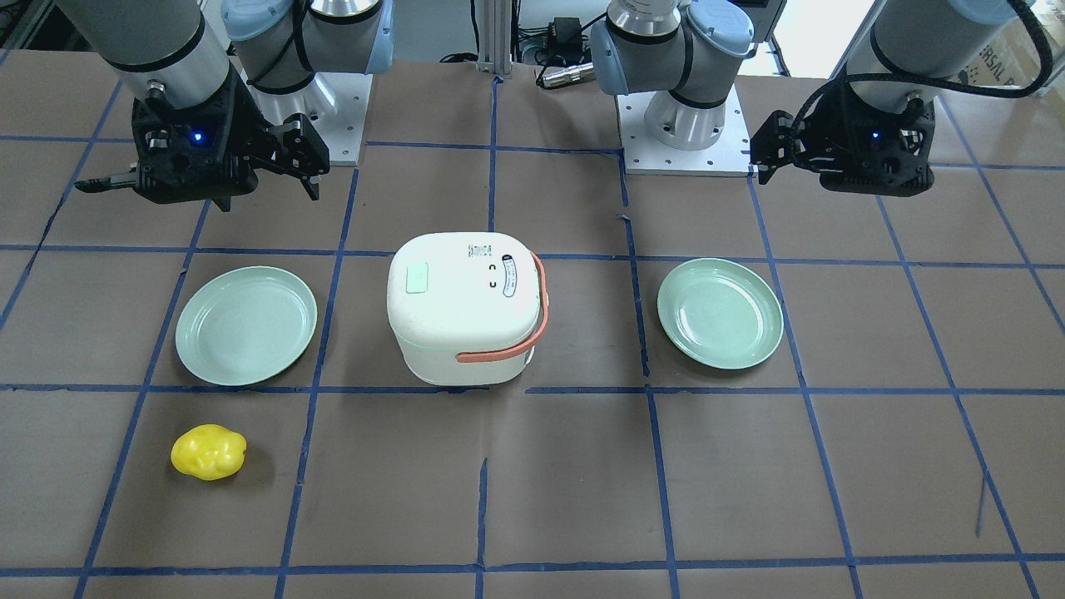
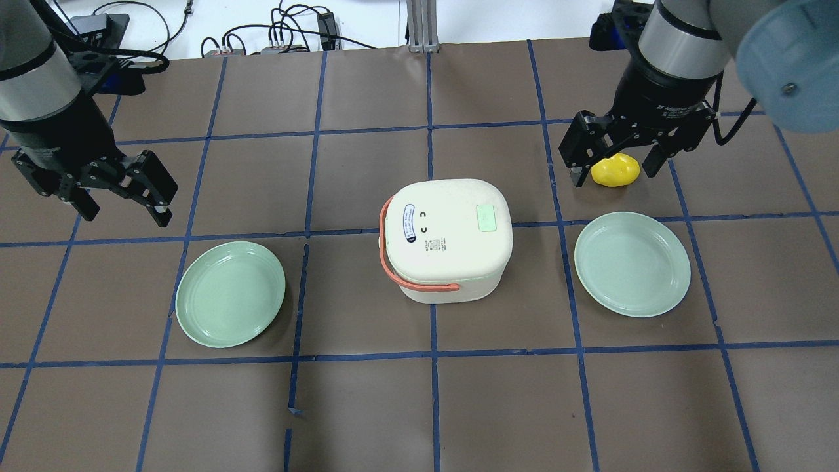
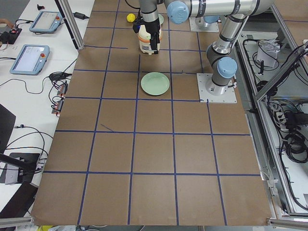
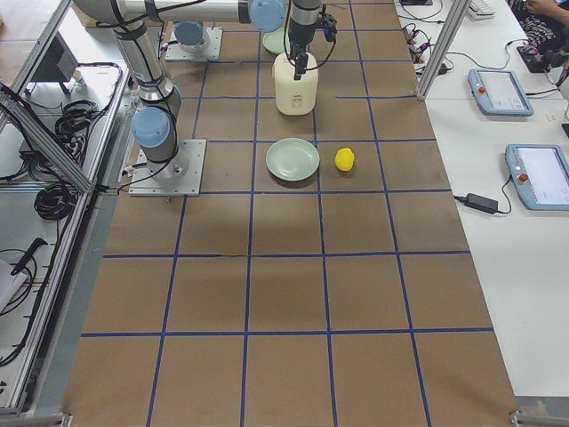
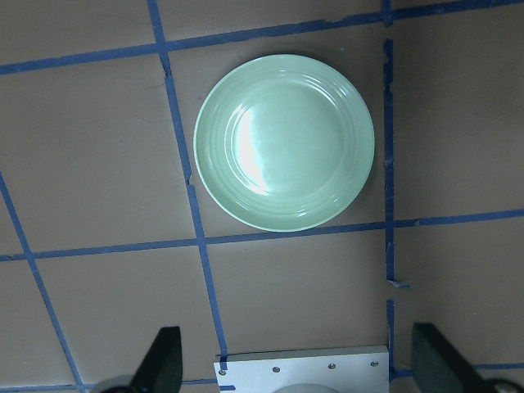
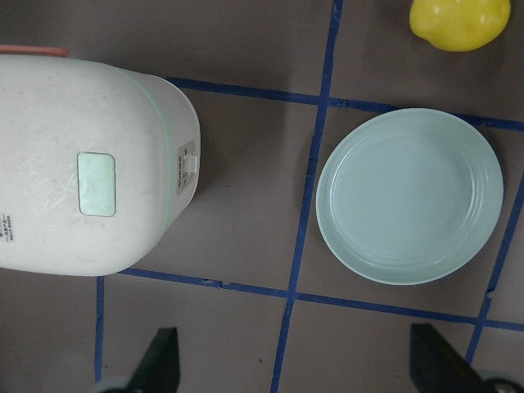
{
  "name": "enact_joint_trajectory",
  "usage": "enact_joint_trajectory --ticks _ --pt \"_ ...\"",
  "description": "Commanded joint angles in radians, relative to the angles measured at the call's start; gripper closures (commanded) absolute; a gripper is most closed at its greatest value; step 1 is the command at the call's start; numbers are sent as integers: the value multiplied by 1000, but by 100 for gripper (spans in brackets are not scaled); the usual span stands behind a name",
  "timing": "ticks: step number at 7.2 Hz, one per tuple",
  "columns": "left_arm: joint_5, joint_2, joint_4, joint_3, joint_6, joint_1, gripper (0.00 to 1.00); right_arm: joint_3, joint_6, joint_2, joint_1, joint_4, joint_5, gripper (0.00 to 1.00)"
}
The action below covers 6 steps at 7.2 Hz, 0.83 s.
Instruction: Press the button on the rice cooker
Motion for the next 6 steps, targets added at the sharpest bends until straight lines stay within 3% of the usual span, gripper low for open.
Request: enact_joint_trajectory --ticks 1,4,6 --pt "0 1 0 0 0 0 0 2 1 3 0 1 2 0" --pt "0 0 0 0 0 0 0 2 7 0 3 -2 5 0" --pt "0 0 0 0 0 0 0 31 89 1 79 -6 58 0"
